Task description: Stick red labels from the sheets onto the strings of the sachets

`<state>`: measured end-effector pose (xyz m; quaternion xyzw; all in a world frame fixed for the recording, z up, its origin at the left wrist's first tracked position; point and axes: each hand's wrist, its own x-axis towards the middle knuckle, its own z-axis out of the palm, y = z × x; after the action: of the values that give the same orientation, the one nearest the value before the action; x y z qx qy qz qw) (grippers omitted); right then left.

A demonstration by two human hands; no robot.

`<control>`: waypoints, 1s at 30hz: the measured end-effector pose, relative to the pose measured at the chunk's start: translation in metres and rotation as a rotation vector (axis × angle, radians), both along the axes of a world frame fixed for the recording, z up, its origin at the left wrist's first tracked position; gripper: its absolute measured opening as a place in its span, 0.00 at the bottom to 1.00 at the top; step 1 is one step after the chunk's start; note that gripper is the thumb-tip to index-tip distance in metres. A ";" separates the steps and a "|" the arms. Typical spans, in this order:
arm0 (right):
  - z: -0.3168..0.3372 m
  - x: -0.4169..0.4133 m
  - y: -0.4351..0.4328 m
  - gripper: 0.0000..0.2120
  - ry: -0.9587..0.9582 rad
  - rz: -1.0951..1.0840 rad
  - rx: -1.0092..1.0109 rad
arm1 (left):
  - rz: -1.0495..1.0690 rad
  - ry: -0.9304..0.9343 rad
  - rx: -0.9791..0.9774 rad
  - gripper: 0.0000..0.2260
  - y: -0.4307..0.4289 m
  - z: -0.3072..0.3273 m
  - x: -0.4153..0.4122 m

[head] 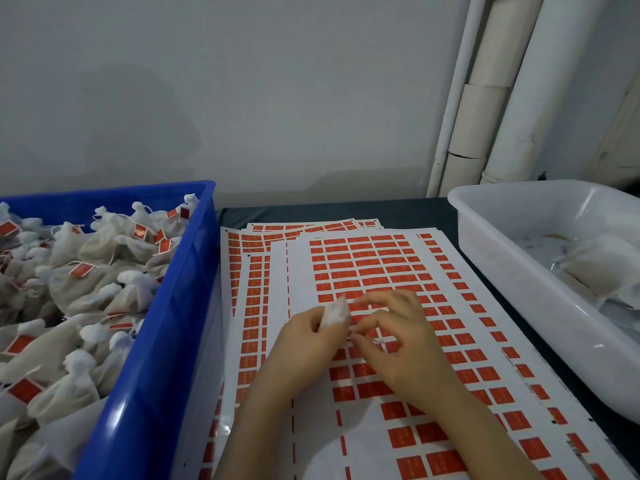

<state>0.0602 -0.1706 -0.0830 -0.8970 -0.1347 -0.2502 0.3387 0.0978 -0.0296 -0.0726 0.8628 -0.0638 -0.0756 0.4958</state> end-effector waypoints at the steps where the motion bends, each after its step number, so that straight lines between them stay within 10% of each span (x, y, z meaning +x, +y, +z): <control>1: 0.000 0.000 -0.001 0.03 0.003 0.022 -0.014 | -0.068 -0.043 -0.001 0.11 0.003 -0.002 -0.006; 12: -0.004 0.002 0.000 0.05 0.072 0.109 -0.026 | -0.159 -0.172 -0.065 0.06 0.004 -0.008 -0.006; 20: -0.005 0.002 0.008 0.02 -0.018 -0.015 -0.094 | 0.296 -0.265 -0.132 0.10 0.001 -0.008 0.003; 30: -0.001 0.004 0.012 0.07 -0.198 -0.206 -0.404 | 0.338 0.118 -0.298 0.10 -0.005 -0.005 -0.002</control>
<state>0.0640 -0.1585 -0.0838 -0.9266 -0.1222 -0.3382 0.1101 0.0963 -0.0342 -0.0780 0.7727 0.1002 -0.0317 0.6261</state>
